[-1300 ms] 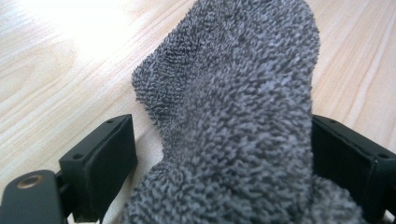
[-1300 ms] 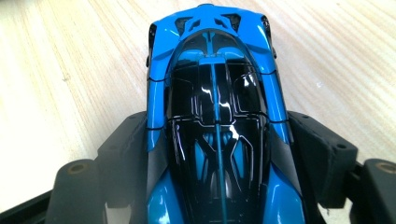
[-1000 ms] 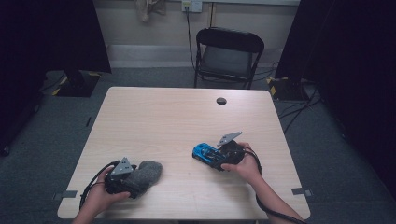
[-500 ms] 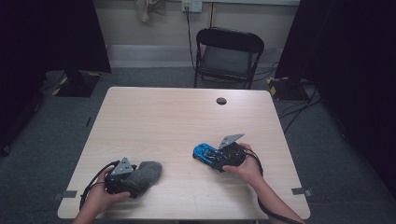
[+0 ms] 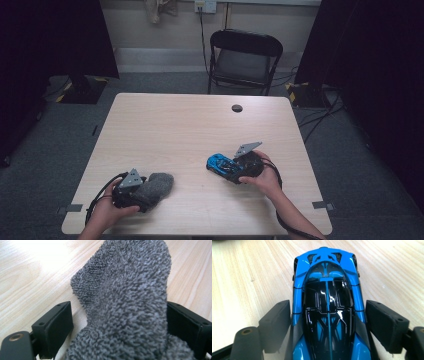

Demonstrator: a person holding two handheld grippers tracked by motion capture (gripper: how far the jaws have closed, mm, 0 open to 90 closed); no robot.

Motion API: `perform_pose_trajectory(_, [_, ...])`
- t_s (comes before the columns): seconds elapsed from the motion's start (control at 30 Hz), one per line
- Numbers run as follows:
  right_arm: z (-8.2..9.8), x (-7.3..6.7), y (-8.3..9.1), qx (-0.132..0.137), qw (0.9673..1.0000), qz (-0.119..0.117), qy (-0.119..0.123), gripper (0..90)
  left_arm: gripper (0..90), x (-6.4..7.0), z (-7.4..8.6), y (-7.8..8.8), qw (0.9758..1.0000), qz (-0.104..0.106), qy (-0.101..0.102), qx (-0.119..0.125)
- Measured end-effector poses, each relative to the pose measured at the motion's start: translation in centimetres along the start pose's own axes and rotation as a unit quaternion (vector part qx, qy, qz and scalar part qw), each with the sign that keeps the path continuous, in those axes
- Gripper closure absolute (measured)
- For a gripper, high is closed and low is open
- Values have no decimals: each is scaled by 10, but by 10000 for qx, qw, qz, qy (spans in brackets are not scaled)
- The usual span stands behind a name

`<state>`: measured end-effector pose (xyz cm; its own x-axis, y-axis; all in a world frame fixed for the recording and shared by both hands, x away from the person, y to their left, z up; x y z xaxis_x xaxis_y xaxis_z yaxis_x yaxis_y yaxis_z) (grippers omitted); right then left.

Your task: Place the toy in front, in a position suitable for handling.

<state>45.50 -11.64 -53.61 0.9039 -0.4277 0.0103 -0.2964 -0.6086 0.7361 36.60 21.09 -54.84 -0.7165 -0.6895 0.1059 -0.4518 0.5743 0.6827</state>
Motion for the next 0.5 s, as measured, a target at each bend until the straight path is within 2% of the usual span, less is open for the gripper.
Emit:
perform_pose_trajectory(0.37, [1,3,16,-28,10000,62,-36,207,103,0,0,0,10000,-2,-7,-1])
perform_pose_trajectory(0.4, [2,3,23,54,9999,60,-130,226,103,0,0,0,10000,6,9,0])
perform_pose_trajectory(0.47, [3,3,28,73,9998,80,-160,221,103,0,0,0,10000,-16,-17,-3])
perform_pose_trajectory(0.5, [4,1,31,89,9997,8,-210,221,103,0,0,0,10000,-2,0,-1])
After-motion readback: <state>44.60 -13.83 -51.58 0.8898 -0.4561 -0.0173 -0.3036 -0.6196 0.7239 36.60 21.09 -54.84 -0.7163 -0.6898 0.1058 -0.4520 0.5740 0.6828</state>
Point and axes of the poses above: each handheld gripper's, and its own axes: y roughly backward along the jaws, z roughly out of its underside, x roughly to its right, the point moved 7 cm from there along -y, roughly forward along the jaws, and after that the axes turned 7 degrees about y, right-handed, at the moved point
